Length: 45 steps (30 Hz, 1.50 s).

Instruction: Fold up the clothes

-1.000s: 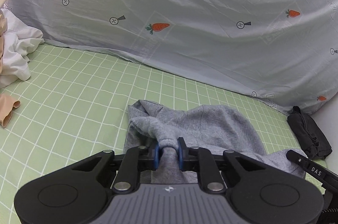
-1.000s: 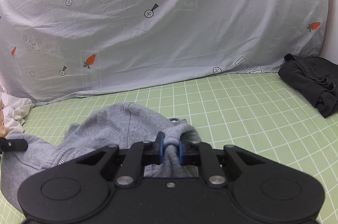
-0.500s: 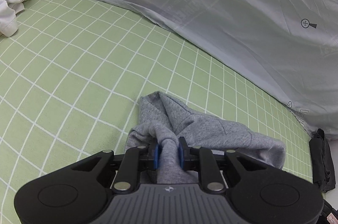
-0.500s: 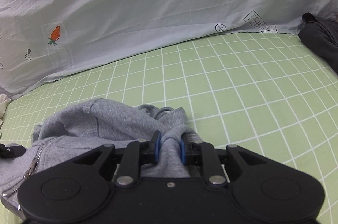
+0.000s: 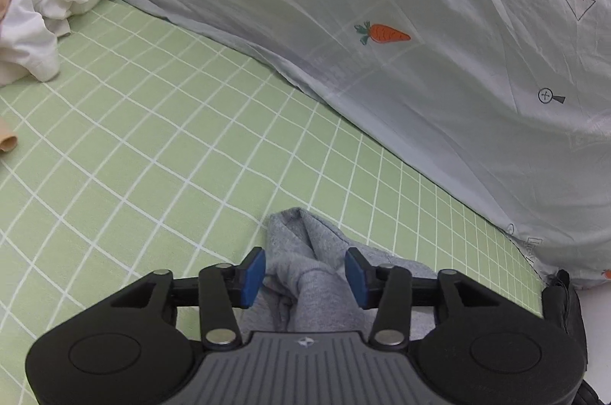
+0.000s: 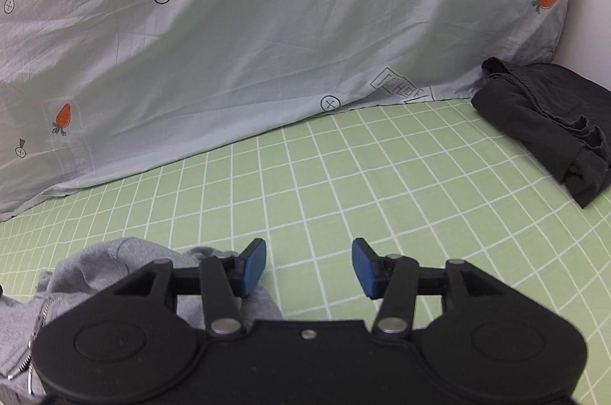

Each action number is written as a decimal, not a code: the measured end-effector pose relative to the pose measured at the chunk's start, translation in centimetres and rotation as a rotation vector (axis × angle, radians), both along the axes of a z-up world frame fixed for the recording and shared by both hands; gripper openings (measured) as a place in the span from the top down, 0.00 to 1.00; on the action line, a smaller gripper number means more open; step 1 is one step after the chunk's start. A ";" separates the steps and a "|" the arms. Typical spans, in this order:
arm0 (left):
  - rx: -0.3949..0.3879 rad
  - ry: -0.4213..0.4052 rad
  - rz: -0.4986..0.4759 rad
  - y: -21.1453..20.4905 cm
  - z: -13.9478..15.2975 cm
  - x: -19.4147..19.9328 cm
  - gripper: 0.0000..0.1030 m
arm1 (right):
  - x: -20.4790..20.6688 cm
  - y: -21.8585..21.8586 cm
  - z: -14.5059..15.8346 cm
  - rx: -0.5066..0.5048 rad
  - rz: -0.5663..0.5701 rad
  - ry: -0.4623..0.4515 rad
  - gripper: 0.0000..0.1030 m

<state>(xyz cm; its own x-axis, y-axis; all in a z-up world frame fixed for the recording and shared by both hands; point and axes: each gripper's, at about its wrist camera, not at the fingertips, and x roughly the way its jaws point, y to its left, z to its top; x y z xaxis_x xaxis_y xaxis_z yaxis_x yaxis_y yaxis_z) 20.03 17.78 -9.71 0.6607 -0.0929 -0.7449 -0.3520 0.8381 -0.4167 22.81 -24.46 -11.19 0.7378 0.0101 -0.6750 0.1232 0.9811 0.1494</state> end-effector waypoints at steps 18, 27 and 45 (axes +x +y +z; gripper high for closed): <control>0.319 0.136 -0.321 -4.3 -2.3 -8.3 0.28 | -8.3 2.1 -1.9 -0.104 0.114 0.064 0.20; 0.437 0.074 -0.364 -6.4 -2.0 -3.2 0.23 | -3.6 3.7 -1.0 -0.192 0.212 0.017 0.19; 0.278 0.050 -0.073 -0.2 -3.1 6.6 0.21 | 6.1 3.1 -0.1 -0.083 0.060 -0.056 0.17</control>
